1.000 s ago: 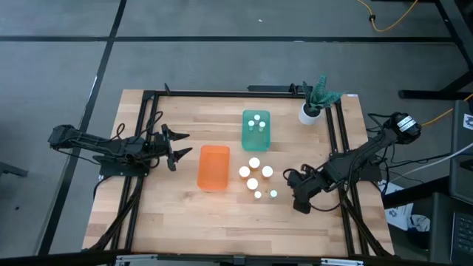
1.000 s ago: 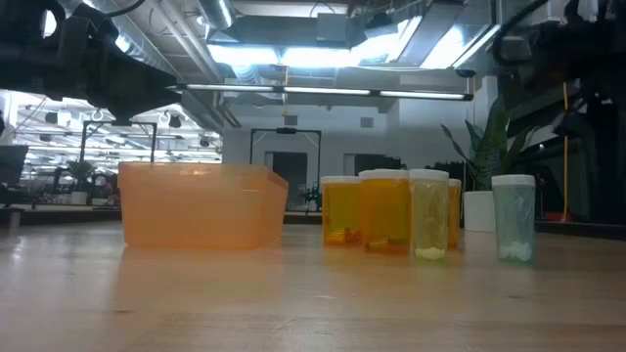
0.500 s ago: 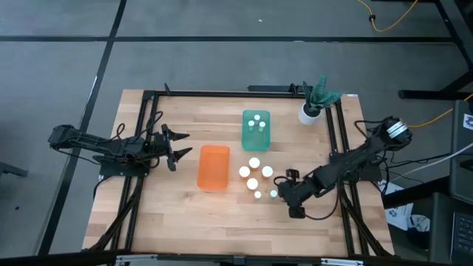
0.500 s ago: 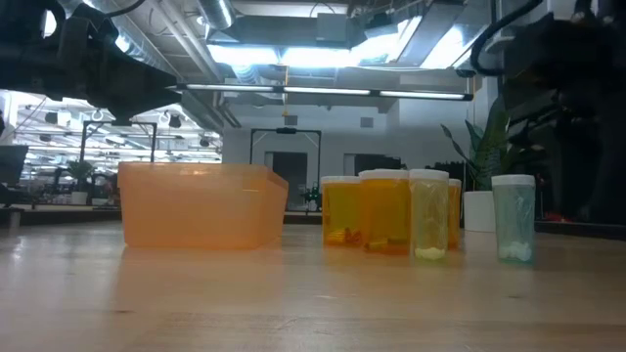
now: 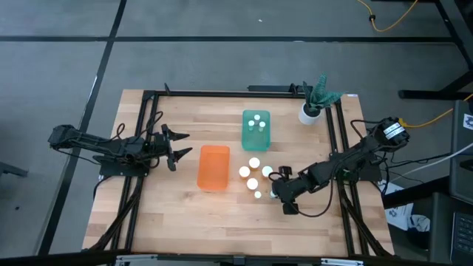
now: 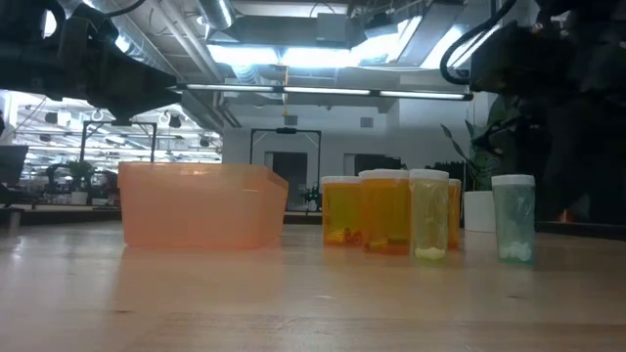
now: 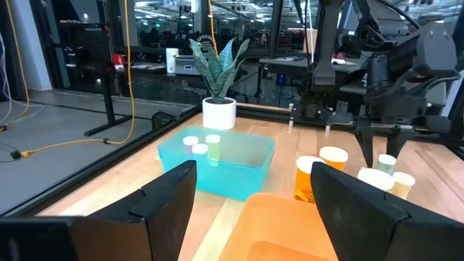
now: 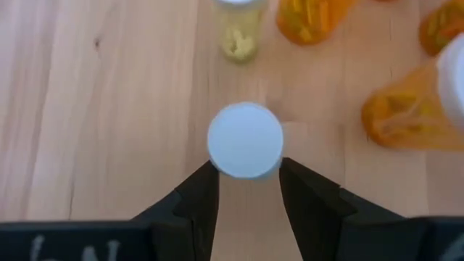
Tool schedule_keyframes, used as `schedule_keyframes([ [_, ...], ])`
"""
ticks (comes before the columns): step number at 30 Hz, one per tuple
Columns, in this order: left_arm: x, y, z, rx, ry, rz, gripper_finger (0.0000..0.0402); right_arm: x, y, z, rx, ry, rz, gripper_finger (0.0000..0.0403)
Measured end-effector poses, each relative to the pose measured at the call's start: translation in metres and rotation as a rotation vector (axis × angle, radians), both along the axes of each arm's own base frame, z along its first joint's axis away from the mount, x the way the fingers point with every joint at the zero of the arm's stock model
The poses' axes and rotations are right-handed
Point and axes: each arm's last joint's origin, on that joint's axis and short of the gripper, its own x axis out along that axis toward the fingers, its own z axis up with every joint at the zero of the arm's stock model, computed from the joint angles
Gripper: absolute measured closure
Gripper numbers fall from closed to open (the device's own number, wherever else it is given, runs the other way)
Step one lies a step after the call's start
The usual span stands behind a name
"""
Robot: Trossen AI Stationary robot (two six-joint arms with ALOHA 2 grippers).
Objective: Pick and place medicine bottles into bin by pill shape (circle, oval)
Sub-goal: Put the small blue medicine bottle into the blue bin
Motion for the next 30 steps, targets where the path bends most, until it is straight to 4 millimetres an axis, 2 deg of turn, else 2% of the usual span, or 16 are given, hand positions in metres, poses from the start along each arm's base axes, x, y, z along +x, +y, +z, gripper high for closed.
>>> schedule_keyframes([
  [30,0.0,0.0,-0.0001,0.0,0.001,0.0,0.0139,0.007,0.0035,0.0052,-0.01,-0.097,0.082,0.0256],
])
